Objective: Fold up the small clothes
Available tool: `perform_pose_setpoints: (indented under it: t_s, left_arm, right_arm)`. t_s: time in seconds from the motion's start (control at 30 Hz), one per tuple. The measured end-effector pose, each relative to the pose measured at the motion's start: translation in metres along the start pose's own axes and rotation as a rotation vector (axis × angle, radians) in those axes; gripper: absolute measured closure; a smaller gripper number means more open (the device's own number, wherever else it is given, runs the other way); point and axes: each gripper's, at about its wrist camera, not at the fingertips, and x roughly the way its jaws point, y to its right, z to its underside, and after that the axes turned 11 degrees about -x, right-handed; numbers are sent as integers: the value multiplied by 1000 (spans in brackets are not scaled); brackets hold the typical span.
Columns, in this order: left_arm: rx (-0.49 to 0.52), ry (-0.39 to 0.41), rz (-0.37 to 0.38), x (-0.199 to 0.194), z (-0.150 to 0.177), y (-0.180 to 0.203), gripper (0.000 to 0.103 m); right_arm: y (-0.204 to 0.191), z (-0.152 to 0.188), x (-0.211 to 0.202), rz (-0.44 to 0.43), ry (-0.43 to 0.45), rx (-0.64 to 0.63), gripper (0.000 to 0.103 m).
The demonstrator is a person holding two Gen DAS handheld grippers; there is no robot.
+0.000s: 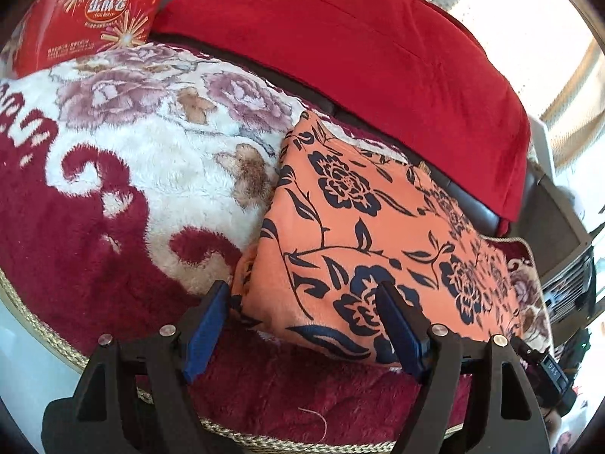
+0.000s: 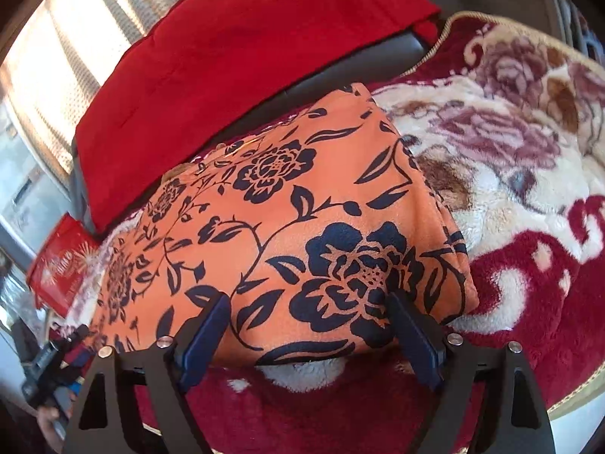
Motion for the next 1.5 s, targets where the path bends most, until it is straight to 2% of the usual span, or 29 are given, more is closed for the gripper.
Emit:
perform_pose_setpoints:
  t_s: [0.13,0.37,0.47,0.67,0.83,1.13,1.33,1.43,1.5]
  left_arm:
    - [-29,-11,35,-2,-1,-4,24]
    - [-104,-33,81,-3,-5,-15,23]
    - [-86,-27,74,-5,-3,-13,23]
    - [-46,-22,44,-4,0,-7,23]
    - [-50,-32,21,-1,1,-7,23]
    - [-13,-19,-57,0,10,1,23]
    - [68,2,-126,-7,18,19,23]
    - [136,38,-117,-18,18,33,23]
    - [195,51,-172,-13,25,35,23]
  right_arm:
    - [-8,-2,6,32,-39,-9,15]
    - [-12,-11,13,44,-112,51,4]
    - [-14,-12,13,50,-124,43,4]
    - [-8,-7,8,5,-87,61,4]
    - [3,-1,1,-73,-26,102,4]
    - [39,18,-8,-301,125,257,4]
    - [53,27,-12,-389,189,339,4]
    - [60,30,-13,-431,207,372,4]
    - [63,30,-13,-456,209,383,4]
